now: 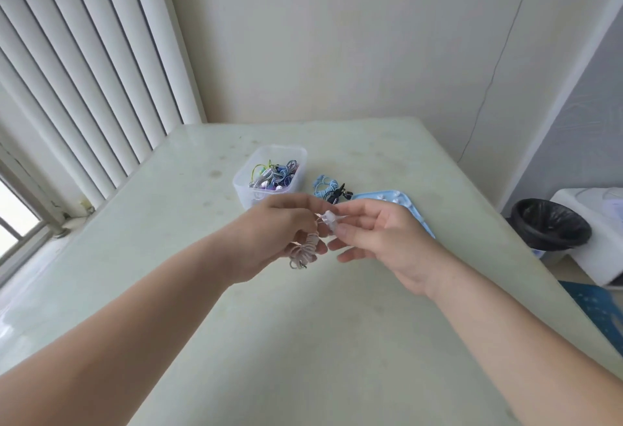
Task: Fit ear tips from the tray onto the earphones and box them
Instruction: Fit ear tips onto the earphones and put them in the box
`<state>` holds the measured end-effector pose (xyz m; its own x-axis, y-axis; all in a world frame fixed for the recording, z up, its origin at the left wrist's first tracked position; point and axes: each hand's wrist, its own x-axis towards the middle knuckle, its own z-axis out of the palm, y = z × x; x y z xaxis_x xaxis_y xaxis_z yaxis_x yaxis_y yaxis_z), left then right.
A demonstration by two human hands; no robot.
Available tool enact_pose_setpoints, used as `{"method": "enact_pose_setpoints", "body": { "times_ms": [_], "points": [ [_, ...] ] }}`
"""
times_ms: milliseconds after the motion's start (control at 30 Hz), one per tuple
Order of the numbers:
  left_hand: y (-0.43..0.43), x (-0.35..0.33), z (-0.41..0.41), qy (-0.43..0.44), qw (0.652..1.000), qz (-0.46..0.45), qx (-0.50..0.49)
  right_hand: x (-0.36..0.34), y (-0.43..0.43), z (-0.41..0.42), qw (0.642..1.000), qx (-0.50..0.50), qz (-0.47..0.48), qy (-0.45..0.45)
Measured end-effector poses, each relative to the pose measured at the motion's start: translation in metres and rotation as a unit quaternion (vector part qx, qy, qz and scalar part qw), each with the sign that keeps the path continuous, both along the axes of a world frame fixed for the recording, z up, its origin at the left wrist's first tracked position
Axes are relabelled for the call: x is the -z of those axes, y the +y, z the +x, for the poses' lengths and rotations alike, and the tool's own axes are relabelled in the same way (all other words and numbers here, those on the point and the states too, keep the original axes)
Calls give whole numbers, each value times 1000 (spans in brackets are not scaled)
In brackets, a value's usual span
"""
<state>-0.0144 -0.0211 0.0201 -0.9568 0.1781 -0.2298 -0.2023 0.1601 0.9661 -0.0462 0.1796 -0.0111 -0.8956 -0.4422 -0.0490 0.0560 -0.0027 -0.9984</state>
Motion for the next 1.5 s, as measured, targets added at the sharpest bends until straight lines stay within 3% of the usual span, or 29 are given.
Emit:
{"method": "enact_pose_setpoints", "body": {
  "times_ms": [100, 233, 467, 667, 933, 1167, 1333, 1500],
  "points": [
    [12, 14, -4, -3, 998, 61, -8, 3, 6, -1, 999, 39, -29, -9],
    [28, 35, -14, 49, 995, 66, -48, 5, 15, -8, 998, 58, -10, -13],
    [54, 60, -38, 46, 992, 84, -84, 6, 45, -48, 974, 174, 128, 62],
    [73, 77, -54, 37, 990, 107, -82, 20, 80, -74, 926, 275, 222, 134],
    [75, 92, -55, 43, 986, 151, -59, 23, 98, -71, 893, 183, 394, 115],
    [75, 94, -51, 41, 983, 166, -62, 28, 93, -64, 872, 170, 444, 113],
    [74, 94, -51, 25, 971, 227, -75, 24, 93, -57, 880, 182, 422, 119],
    [73, 92, -51, 27, 966, 246, -72, 15, 72, -46, 972, 153, 169, 61]
  ]
}}
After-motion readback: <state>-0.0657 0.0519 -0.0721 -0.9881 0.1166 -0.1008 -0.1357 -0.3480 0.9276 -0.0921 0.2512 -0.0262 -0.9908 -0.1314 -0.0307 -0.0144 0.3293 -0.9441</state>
